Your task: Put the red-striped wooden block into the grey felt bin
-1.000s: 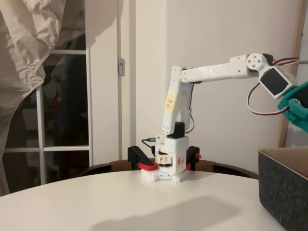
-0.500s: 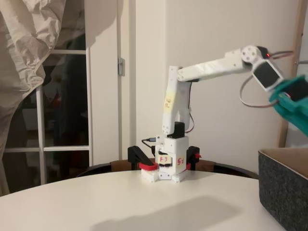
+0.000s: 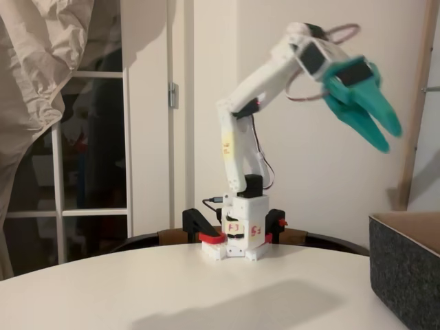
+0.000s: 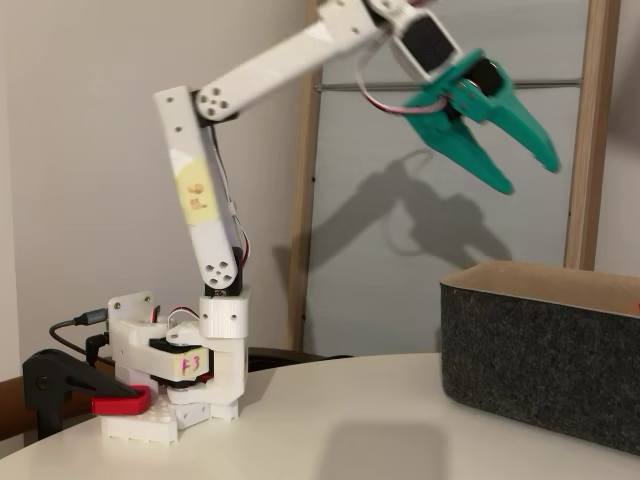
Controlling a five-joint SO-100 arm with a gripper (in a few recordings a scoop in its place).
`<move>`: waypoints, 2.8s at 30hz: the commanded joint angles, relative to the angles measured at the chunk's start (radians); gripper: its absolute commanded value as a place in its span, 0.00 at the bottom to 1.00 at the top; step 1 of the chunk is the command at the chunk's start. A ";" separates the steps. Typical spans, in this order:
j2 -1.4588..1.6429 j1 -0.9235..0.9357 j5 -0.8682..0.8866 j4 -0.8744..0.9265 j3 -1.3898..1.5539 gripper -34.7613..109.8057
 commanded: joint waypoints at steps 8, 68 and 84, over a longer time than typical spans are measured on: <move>0.295 0.709 0.494 0.021 0.049 0.30; 1.336 1.393 0.583 -0.595 1.839 0.24; 1.335 1.385 0.578 -0.522 1.839 0.24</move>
